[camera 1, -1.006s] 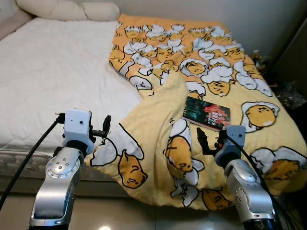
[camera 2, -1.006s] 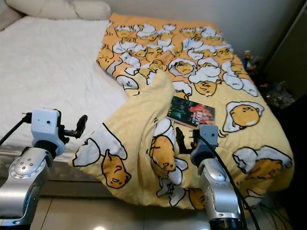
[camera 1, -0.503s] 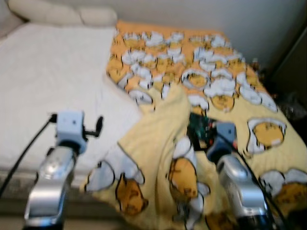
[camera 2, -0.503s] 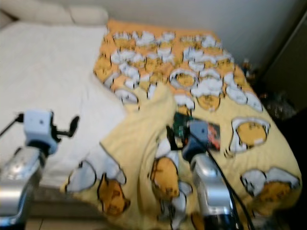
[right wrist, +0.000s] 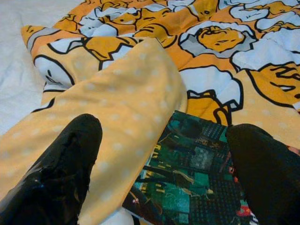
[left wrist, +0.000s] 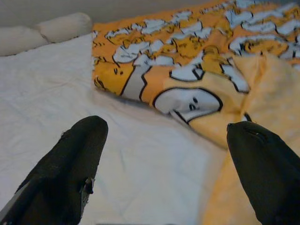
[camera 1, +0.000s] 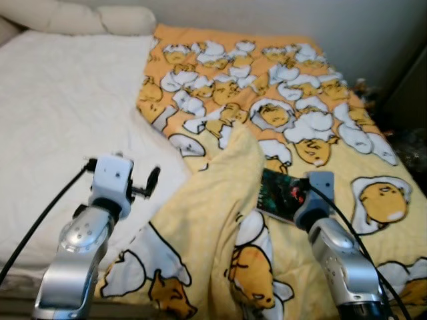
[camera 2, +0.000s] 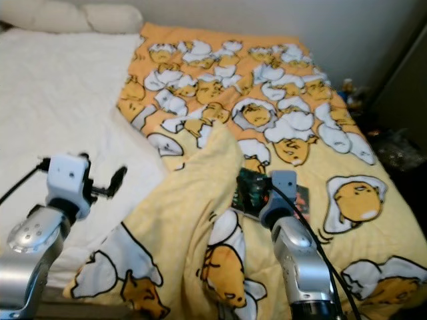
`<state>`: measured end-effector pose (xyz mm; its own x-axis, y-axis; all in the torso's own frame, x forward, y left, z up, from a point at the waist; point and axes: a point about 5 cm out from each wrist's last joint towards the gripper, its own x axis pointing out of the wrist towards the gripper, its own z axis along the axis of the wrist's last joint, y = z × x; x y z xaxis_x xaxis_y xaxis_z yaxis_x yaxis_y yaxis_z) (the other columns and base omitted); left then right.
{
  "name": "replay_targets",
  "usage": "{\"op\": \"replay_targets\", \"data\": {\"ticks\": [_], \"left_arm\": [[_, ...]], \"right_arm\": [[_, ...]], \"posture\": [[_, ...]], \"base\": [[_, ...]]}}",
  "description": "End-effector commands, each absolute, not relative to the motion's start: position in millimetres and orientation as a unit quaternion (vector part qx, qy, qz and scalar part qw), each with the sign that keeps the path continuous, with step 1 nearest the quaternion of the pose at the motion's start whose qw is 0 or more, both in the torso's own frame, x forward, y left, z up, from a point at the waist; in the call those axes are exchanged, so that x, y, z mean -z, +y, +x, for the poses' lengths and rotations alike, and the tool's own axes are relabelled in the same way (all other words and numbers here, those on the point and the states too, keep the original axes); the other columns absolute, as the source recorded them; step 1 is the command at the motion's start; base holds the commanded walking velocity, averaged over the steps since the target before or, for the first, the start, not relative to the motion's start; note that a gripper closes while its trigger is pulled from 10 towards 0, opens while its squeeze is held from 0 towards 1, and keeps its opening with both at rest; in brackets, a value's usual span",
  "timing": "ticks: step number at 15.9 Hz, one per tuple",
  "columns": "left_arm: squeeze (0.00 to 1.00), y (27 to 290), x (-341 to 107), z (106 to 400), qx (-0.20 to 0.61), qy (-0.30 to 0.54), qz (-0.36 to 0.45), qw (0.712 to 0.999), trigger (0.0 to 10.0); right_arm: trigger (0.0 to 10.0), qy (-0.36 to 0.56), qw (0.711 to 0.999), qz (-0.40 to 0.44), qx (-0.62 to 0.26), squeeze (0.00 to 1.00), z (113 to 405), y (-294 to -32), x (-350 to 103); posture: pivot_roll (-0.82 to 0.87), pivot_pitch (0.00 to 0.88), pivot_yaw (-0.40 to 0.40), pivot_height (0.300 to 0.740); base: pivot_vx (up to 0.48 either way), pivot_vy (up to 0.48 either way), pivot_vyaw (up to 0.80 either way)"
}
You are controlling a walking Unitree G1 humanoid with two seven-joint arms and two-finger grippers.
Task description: Clean up the room
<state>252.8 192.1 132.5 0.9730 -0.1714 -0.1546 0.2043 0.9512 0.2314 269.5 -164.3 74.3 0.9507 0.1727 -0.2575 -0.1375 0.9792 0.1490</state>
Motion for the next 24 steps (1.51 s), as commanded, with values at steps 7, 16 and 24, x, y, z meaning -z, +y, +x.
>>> {"op": "replay_targets", "data": {"ticks": [7, 16, 24], "left_arm": [[0.61, 181.2, -131.8, 254.6, 0.182, 0.074, 0.138, 0.971, 10.0], [0.60, 171.1, -138.2, 246.7, 0.452, 0.130, 0.208, 0.857, 10.0], [0.60, 173.4, -138.6, 251.0, 0.476, 0.139, 0.200, 0.845, 10.0]], "right_arm": [[10.0, 0.230, 0.958, 0.170, -0.025, 0.00, 255.9, -178.5, -57.7], [10.0, 0.328, 0.836, 0.437, 0.057, 0.00, 264.9, -180.8, -34.0], [10.0, 0.299, 0.793, 0.513, 0.138, 0.00, 278.8, -192.4, -21.0]], "posture": [[0.02, 0.000, -0.016, 0.740], [0.02, 0.000, -0.011, 0.740], [0.01, 0.000, 0.015, 0.740]], "base": [[0.000, 0.000, 0.00], [0.000, 0.000, 0.00], [0.000, 0.000, 0.00]]}}
